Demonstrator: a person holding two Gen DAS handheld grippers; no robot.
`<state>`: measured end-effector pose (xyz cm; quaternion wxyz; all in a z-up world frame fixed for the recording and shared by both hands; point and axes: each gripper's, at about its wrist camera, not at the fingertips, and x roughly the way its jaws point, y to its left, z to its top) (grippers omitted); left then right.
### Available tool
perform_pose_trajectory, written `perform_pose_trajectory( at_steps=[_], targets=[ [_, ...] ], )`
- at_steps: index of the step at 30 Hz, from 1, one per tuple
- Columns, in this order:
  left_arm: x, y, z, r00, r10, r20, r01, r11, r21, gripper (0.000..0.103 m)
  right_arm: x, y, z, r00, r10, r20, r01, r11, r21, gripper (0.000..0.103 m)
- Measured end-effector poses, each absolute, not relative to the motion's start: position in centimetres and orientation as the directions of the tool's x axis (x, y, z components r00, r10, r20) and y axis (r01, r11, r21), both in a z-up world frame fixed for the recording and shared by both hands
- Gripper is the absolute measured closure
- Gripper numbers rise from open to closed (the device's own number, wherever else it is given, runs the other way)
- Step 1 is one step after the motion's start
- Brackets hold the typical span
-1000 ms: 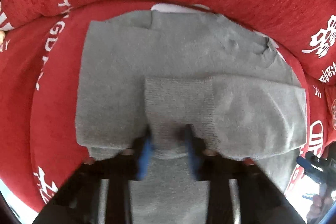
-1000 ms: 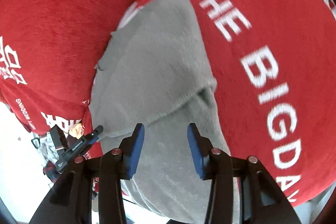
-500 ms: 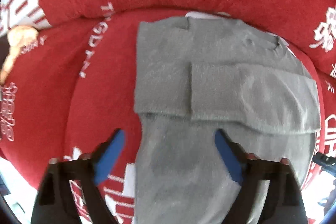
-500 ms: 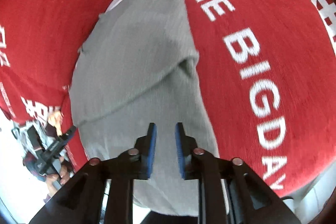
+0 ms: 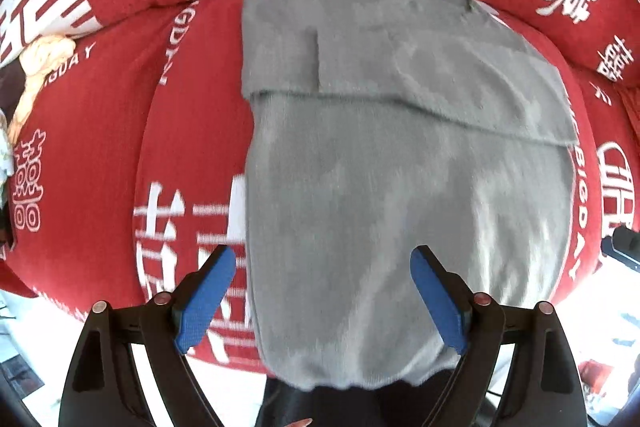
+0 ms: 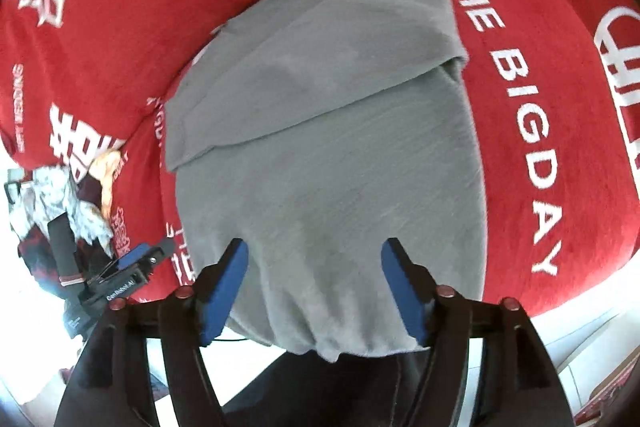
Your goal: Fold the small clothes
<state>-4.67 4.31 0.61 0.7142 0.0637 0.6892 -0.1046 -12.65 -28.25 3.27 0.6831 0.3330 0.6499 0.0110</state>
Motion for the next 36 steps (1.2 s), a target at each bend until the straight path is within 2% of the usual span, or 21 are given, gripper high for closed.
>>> perform_pose_trajectory(
  at_steps=[3,4,5,10,13,14,21,27,36],
  targets=[
    [-6.2,4.7,1.9,0.017,-0.056,-0.998,0.259,0.965,-0.050,0.013,-13.3,-26.5,5.0,0.161,0.442,-0.882,0.402,0.787,0.468,0.024],
    [-6.5,4.7,2.2,0.011,-0.055,-0.998,0.265,0.963,-0.050,0.001,-13.5,-26.2,5.5,0.164,0.440,-0.883,0.398,0.789,0.467,0.024],
    [-6.8,4.8,2.7,0.008,-0.055,-0.998,0.271,0.961,-0.051,0.000,-13.8,-25.9,5.9,0.167,0.435,-0.885,0.395,0.793,0.464,0.024],
    [-7.6,4.3,5.9,0.015,-0.086,-0.996,0.343,0.936,-0.076,0.000,-14.9,-24.2,8.2,0.187,0.394,-0.900,0.378,0.817,0.436,0.022],
    [-7.6,3.8,7.3,0.014,-0.109,-0.994,0.388,0.917,-0.095,0.000,-15.6,-24.0,9.5,0.211,0.379,-0.901,0.370,0.822,0.433,0.003],
    [-7.6,3.7,7.7,0.013,-0.115,-0.993,0.395,0.913,-0.100,0.000,-15.8,-24.0,9.8,0.222,0.371,-0.902,0.370,0.823,0.430,0.000],
    [-7.6,3.5,9.4,0.035,-0.132,-0.991,0.430,0.897,-0.105,0.000,-16.8,-23.9,11.6,0.218,0.365,-0.905,0.408,0.808,0.425,0.000],
    [-8.0,3.7,10.2,-0.007,-0.194,-0.981,0.448,0.876,-0.177,0.000,-16.9,-23.4,12.4,0.206,0.332,-0.921,0.413,0.824,0.389,0.000],
    [-8.2,3.9,11.1,0.016,-0.201,-0.979,0.466,0.868,-0.171,0.000,-17.4,-22.5,13.7,0.225,0.305,-0.925,0.420,0.827,0.375,0.000]
  ],
)
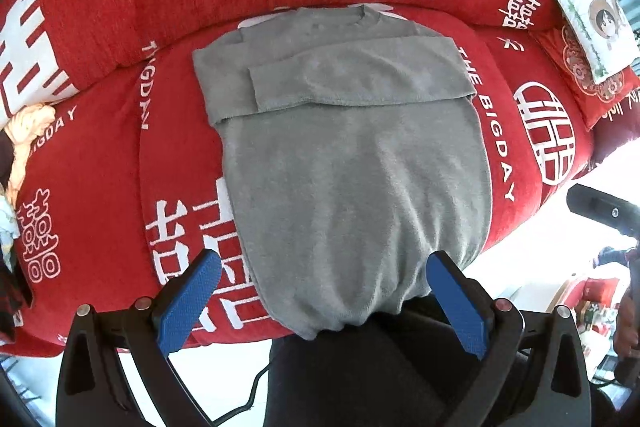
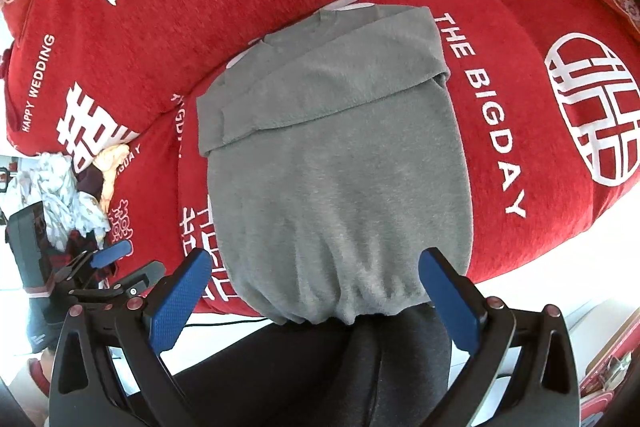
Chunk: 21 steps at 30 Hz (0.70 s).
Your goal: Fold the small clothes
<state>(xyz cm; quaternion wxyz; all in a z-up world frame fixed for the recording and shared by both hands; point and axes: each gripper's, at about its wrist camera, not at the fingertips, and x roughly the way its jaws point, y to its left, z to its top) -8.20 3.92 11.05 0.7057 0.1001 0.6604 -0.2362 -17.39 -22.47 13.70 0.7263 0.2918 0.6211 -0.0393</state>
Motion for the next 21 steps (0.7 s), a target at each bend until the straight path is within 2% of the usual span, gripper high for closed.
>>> perform_pose_trajectory(
  at_steps=[13,21],
  targets=[
    [-8.7,4.5,11.3,0.026,-0.218,-0.975,0.472,0.863,-0.181,0.000,-20.6,-24.3,14.0,0.247,0.291,-0.924,0.531,0.758,0.380,0.000],
    [-10.1,4.5,11.6,0.077,-0.182,-0.980,0.384,0.913,-0.139,0.000,-20.1,-26.3,14.6,0.266,0.324,-0.908,0.474,0.776,0.416,0.000]
  ],
)
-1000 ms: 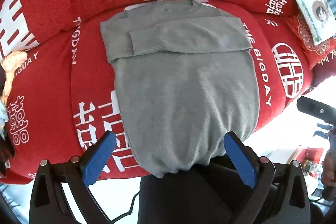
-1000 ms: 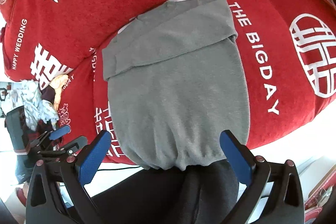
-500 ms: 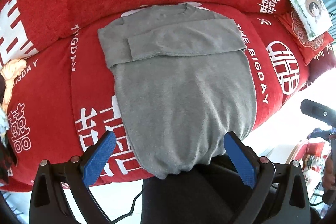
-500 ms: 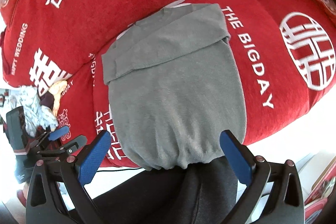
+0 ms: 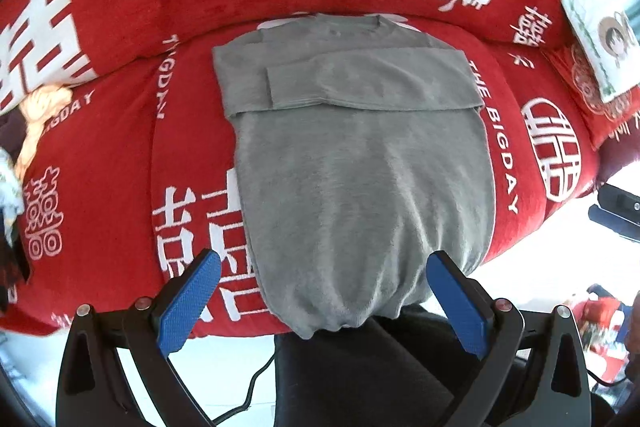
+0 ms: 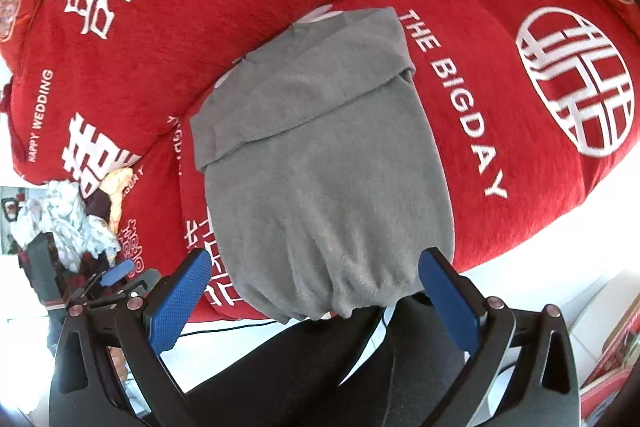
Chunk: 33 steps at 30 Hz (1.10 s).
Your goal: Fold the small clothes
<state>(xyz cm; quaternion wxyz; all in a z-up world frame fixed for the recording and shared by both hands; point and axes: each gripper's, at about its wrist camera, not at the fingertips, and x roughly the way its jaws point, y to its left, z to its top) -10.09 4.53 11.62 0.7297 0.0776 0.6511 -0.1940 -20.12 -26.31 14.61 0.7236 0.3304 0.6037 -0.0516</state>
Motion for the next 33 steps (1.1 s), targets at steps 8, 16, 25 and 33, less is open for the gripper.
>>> perform_pose_trajectory(
  at_steps=[8,16,25,33],
  targets=[
    [-13.7,1.4,12.5,0.113,-0.155,-0.981,0.285,0.951,-0.118,0.000,-21.9,-30.9,14.0,0.255,0.384,-0.887,0.417,0.784,0.459,0.000],
    [-18.0,0.4,12.2,0.114,-0.140,-0.984,0.163,0.979,-0.121,0.000,-24.2,-34.6,12.0,0.213,0.453,-0.865,0.376,0.779,0.501,0.000],
    [-19.7,2.3,8.8,0.081,-0.091,-0.993,0.161,0.984,-0.077,0.000,-25.6,-33.6,8.0,0.131,0.487,-0.864,0.358,0.789,0.499,0.000],
    [-20.0,6.6,1.4,0.044,-0.162,-0.986,0.174,0.973,-0.152,0.000,-26.2,-30.6,0.5,0.075,0.482,-0.873,0.376,0.797,0.472,0.000]
  ],
)
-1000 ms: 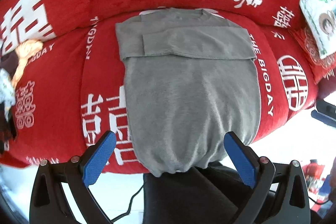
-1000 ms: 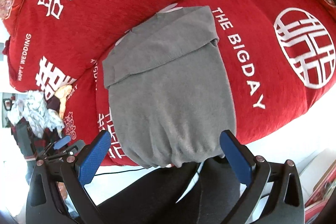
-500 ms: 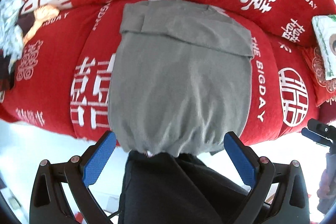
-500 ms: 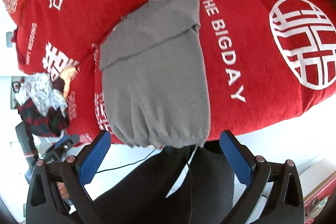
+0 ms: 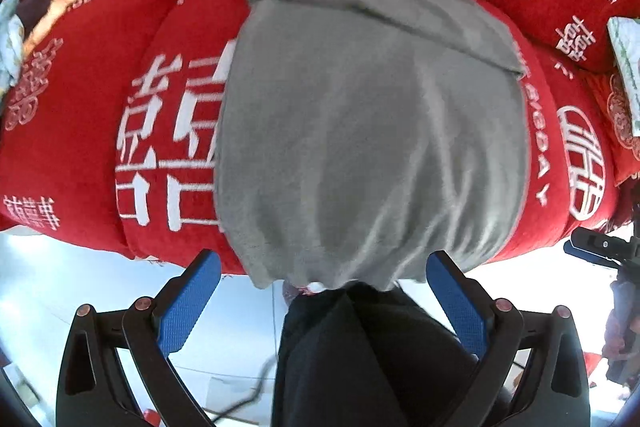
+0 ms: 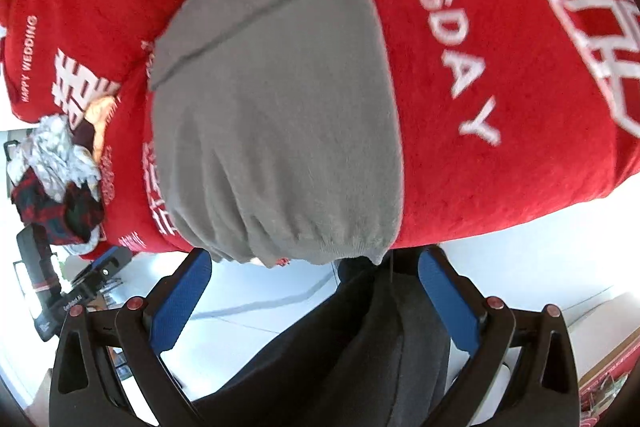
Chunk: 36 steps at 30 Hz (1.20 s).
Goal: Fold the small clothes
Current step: 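Grasp the sweater hem with both grippers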
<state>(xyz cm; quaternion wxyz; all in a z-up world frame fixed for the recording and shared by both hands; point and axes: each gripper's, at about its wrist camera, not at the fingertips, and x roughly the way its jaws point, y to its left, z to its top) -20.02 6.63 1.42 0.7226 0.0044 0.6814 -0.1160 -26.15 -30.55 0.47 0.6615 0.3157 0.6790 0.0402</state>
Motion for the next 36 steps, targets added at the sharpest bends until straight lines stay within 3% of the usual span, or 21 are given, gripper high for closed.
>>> perform_pose_trajectory(
  at_steps=[12,22,27,30,32,33,35,36],
  targets=[
    [-20.4,11.4,-8.9,-0.040,-0.251,-0.967,0.052,0.966,-0.253,0.000,-28.7,-28.2,-10.3,-0.046,0.473,-0.880,0.379,0.823,0.423,0.000],
    [-21.5,8.6,-11.3,-0.110,-0.318,-0.942,0.090,0.940,-0.328,0.000,-27.8,-26.4,-13.5,-0.051,0.567,-0.822,0.314,0.791,0.525,0.000],
    [-21.0,7.5,-12.2,-0.139,-0.302,-0.943,0.077,0.946,-0.314,0.019,-27.3,-26.0,-13.7,-0.039,0.604,-0.796,0.326,0.760,0.562,0.001],
    [-21.0,8.4,-12.4,-0.132,-0.313,-0.941,0.023,0.948,-0.318,0.036,-28.0,-26.8,-13.9,-0.014,0.616,-0.788,0.386,0.730,0.564,0.024],
    [-21.0,9.2,-12.7,-0.128,-0.321,-0.938,-0.009,0.947,-0.322,0.051,-28.8,-27.9,-14.5,-0.004,0.615,-0.788,0.453,0.704,0.547,0.054],
    [-21.1,9.3,-12.9,-0.133,-0.320,-0.938,-0.006,0.947,-0.322,0.063,-29.3,-28.0,-14.9,-0.002,0.619,-0.785,0.477,0.691,0.544,0.064],
    [-21.1,9.3,-12.8,-0.142,-0.335,-0.931,0.030,0.939,-0.342,0.085,-30.1,-28.3,-15.1,0.002,0.629,-0.777,0.506,0.670,0.544,0.095],
    [-21.2,9.2,-12.6,-0.151,-0.362,-0.920,0.042,0.928,-0.371,0.091,-30.3,-28.3,-14.7,0.015,0.638,-0.770,0.505,0.660,0.557,0.094]
  ],
)
